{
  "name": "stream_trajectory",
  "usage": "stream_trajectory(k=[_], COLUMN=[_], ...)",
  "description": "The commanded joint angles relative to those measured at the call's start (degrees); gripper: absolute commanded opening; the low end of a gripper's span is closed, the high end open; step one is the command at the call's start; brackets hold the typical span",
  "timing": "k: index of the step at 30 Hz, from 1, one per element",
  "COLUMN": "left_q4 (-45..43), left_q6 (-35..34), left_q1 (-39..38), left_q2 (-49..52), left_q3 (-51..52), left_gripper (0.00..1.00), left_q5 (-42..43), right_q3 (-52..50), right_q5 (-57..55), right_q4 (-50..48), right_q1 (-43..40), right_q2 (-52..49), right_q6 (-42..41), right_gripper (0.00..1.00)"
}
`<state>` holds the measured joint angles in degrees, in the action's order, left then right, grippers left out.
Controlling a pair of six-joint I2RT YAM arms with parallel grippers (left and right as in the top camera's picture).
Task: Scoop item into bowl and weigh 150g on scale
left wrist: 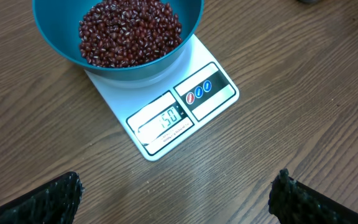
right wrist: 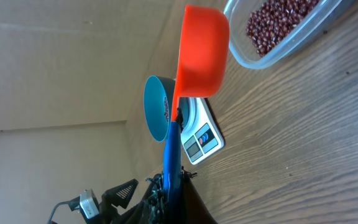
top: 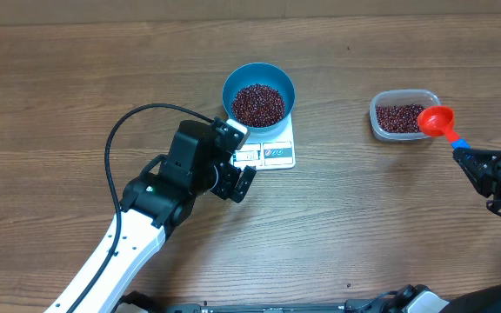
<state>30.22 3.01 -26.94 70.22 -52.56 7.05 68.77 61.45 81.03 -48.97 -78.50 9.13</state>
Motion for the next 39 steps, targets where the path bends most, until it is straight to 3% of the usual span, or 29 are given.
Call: stream_trajectory(k=[1, 8, 15, 20, 28, 39], left_q4=[-0.2, -0.3, -0.2, -0.2, -0.2, -0.2], left_q6=[0.7, 0.7, 0.7, 0.7, 0.7, 0.7], left_q1=[0.3, 0.3, 0.3, 0.3, 0.3, 0.3], left_q2=[0.2, 0.2, 0.2, 0.2, 0.2, 0.2], left_q3=[-1.2, -1.2, -1.2, -1.2, -1.2, -1.2], left_gripper=[0.99, 1.0, 0.99, 0.99, 1.0, 0.99], left_q5=[-0.6, -0.6, -0.6, -0.6, -0.6, -0.6], right_q3=[-0.2, -0.3, -0.3, -0.3, -0.3, -5.9], right_q5=[-1.4, -4.0, -4.0, -5.5, -12.1, -19.4], right_q4=[-0.3, -1.2, -14.5, -22.1, -29.4, -36.5], right_q1=[0.4, 0.4, 1.3, 6.3, 14.5, 17.4], right_q2=[0.2, 0.2, -1.3, -4.0, -9.8, -12.4], right_q6=[-1.9, -3.0, -15.2, -21.7, -31.6, -39.1], right_gripper=[0.04, 0.04, 0.04, 0.04, 0.04, 0.04])
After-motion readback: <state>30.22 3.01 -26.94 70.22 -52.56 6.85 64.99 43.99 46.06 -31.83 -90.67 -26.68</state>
